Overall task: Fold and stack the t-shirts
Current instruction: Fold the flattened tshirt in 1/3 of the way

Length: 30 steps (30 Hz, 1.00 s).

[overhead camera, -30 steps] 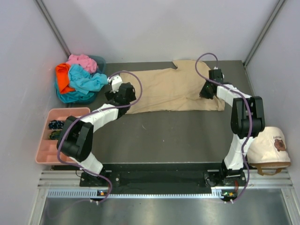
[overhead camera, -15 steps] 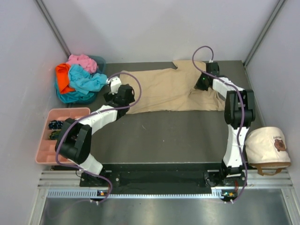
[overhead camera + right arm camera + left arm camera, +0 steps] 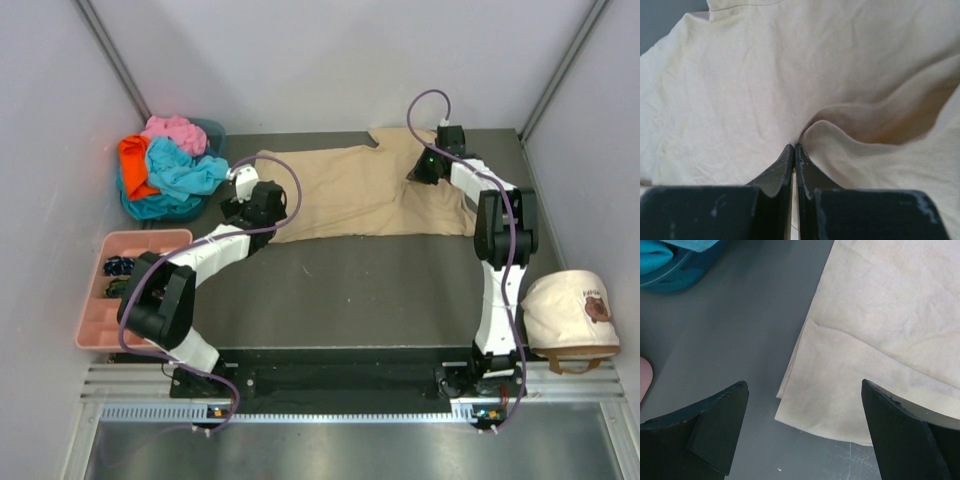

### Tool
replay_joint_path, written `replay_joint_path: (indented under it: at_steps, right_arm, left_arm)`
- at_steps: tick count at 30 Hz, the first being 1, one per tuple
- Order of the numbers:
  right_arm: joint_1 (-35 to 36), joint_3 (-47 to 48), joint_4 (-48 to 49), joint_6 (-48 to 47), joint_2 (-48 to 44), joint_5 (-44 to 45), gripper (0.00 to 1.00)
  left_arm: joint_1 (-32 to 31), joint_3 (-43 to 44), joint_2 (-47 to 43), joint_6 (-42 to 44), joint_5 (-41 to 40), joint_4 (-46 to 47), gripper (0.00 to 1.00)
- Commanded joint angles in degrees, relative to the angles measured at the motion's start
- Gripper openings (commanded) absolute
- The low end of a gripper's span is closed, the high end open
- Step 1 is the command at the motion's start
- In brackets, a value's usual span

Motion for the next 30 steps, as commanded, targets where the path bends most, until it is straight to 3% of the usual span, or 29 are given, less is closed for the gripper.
replay_joint_path:
  at_steps: [1,9,11,14,17,23,30]
  right_arm:
    - [0.6,3.3,4.5,-0.5,1.5,-2.4,0.00]
    - [0.7,4.5,5.7,0.2,3.2,-4.1,0.03]
    - [0.7,4.1,6.1,0.2,3.1,-4.2,0.15]
    - [0.7,3.2,7.4,0.2,2.3,-4.6,0.50]
    - [0.7,0.1,11.2,0.2,-0.4,-4.9,0.66]
    - [0.7,-4.3,18.2,-0.3,-5.1,-6.7,0.72]
    - [0.7,-7.6,18.9,-1.9,-9.9,-6.0,0.75]
  left_arm:
    - [0.1,0.1,-1.6,-0.5,-0.9,0.2,0.99]
    - [0.1,0.4,-1.0,-0.6,-0.5,-0.2,0.99]
    - [0.1,0.4,-1.0,-0.6,-0.5,-0.2,0.99]
    - [0.1,0.4,-1.2,-0.6,-0.5,-0.4,0.99]
    - [0.1,0.4,-1.2,-0.6,-0.5,-0.4,0.99]
    - [0.1,0.4,-1.3,-0.5,-0.4,-0.4,0.99]
    - [0.1,0.0,-1.7,-0.6,-0.2,-0.4,0.99]
